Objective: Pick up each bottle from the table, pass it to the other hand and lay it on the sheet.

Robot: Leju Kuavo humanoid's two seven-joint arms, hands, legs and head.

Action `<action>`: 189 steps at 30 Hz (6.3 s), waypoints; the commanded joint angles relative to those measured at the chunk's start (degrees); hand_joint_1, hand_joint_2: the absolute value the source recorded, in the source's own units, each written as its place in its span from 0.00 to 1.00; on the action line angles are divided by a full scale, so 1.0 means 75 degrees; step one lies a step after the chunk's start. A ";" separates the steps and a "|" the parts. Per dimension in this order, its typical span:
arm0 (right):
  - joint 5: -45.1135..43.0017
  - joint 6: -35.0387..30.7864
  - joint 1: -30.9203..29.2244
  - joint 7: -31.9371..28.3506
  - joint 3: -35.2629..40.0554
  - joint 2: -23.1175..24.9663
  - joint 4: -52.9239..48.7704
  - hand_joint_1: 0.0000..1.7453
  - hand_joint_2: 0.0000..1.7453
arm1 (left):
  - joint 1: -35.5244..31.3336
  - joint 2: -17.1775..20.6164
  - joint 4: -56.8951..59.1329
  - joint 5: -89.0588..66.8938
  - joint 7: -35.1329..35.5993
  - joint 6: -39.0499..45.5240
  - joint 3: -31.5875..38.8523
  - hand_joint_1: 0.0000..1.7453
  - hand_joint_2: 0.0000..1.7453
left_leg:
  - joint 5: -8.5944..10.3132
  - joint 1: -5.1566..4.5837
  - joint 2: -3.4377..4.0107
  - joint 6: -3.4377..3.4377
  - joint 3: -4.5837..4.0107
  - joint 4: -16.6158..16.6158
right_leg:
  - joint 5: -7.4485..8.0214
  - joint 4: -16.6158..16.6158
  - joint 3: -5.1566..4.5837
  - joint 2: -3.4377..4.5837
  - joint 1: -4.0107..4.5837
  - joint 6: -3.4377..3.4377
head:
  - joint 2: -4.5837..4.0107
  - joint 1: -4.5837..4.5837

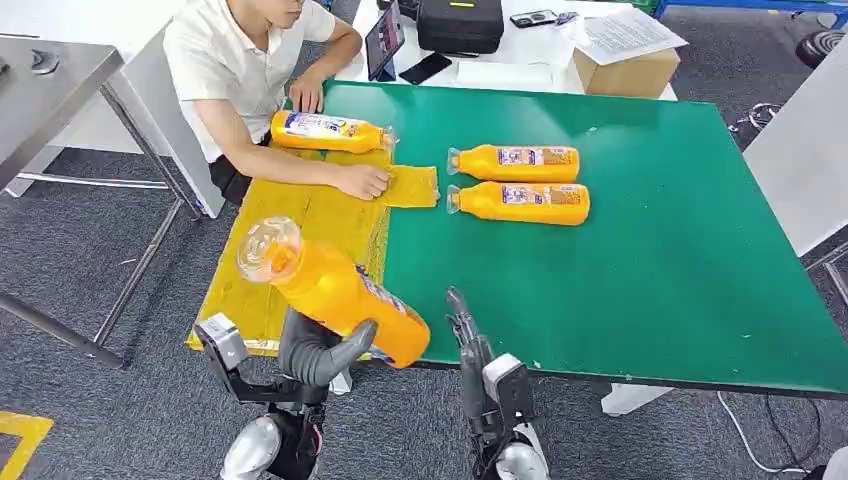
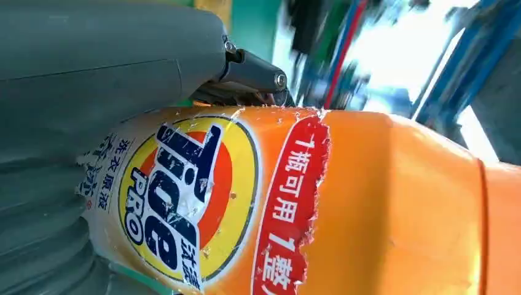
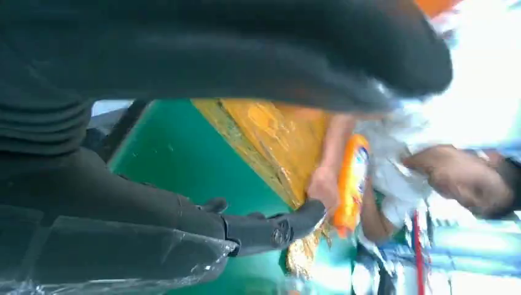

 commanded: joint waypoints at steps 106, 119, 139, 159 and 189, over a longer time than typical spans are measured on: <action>0.9307 -0.2681 -0.0870 0.4529 -0.1830 -0.2659 0.1325 0.00 1.00 | 0.0598 0.0076 -0.0476 -0.3432 -0.0454 0.0573 0.0183 0.00 1.00 | 0.0002 0.0005 0.0001 -0.0036 0.0017 -0.0011 | 0.0007 -0.0011 0.0019 0.0014 0.0007 -0.0035 | 0.0000 0.0000; 0.9964 -0.2249 -0.1888 0.5037 -0.1499 -0.2971 0.2422 0.00 1.00 | 0.0466 0.0049 -0.0287 -0.3199 -0.0305 0.0317 0.0103 0.00 1.00 | -0.0001 0.0009 0.0012 -0.0041 0.0027 -0.0008 | 0.0008 -0.0013 0.0027 0.0027 0.0011 -0.0040 | 0.0000 0.0000; 0.8710 -0.0644 -0.3134 0.4250 -0.0557 -0.3222 0.2955 0.00 1.00 | 0.0272 0.0155 -0.0158 -0.2827 0.0136 0.0047 -0.0029 0.00 1.00 | 0.0002 0.0006 0.0019 -0.0037 0.0016 -0.0001 | 0.0012 -0.0001 0.0013 0.0029 0.0008 -0.0037 | 0.0000 -0.0003; 0.7498 0.0642 -0.3448 0.4121 0.0127 -0.3367 0.4093 0.00 1.00 | 0.0111 0.0281 0.0122 -0.2599 0.0432 -0.0113 -0.0175 0.00 1.00 | 0.0013 0.0008 -0.0012 -0.0031 0.0036 -0.0008 | 0.0013 -0.0015 0.0039 -0.0007 0.0011 -0.0031 | 0.0000 0.0000; 0.4519 0.2644 -0.3029 0.2660 -0.0263 -0.3823 0.4060 1.00 1.00 | -0.0314 0.0390 0.0524 -0.2167 0.0426 -0.0460 -0.0514 0.00 1.00 | 0.0013 0.0018 -0.0033 -0.0040 0.0101 -0.0025 | 0.0009 -0.0039 0.0105 -0.0025 0.0020 -0.0042 | 0.0000 0.0000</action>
